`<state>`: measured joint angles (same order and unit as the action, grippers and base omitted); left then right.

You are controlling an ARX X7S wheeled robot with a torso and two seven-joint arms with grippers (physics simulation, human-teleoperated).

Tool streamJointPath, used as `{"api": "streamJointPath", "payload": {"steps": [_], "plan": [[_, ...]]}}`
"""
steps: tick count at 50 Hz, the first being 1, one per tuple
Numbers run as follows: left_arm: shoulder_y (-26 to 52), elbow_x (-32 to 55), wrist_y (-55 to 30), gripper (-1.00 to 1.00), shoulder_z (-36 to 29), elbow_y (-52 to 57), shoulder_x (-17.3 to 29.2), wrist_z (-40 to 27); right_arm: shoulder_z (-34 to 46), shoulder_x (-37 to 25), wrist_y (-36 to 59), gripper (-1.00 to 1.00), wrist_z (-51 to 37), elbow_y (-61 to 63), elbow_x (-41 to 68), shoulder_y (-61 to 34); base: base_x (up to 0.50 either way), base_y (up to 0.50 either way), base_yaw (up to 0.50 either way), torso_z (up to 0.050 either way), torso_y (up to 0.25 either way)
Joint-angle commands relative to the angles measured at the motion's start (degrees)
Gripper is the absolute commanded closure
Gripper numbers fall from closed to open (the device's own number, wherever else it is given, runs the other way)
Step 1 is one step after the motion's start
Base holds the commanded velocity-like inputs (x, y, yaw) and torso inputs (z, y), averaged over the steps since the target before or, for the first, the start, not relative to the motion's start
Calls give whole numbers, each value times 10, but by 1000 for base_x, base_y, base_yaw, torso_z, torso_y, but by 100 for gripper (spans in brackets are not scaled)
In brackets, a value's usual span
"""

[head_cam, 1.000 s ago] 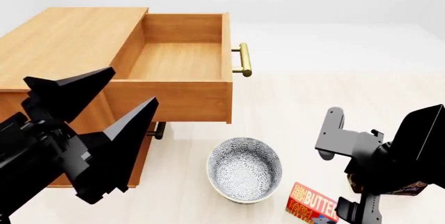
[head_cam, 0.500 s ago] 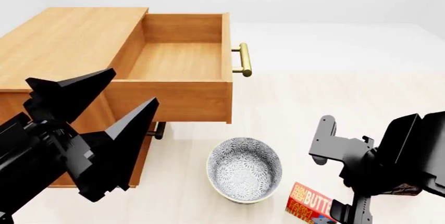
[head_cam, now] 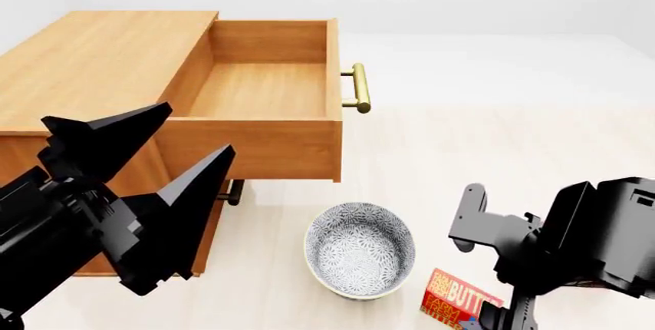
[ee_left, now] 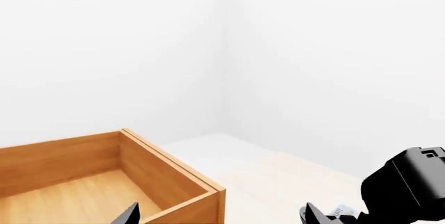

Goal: Put the butter at the back in the top drawer of the cabinet and close it.

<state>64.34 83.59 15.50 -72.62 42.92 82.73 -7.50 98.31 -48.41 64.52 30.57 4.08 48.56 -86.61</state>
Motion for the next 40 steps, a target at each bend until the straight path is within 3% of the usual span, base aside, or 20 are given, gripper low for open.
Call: {"api": "streamJointPath", "payload": {"steps": [1, 40], "plan": [[-2, 0, 0, -100, 1, 0, 0, 0, 3, 6, -17, -100, -5, -20, -4, 25, 0, 0, 0, 0, 0], [-9, -5, -1, -100, 4, -5, -7, -2, 13, -9, -41, -100, -7, -30, -6, 59, 0, 0, 0, 0, 0]]}}
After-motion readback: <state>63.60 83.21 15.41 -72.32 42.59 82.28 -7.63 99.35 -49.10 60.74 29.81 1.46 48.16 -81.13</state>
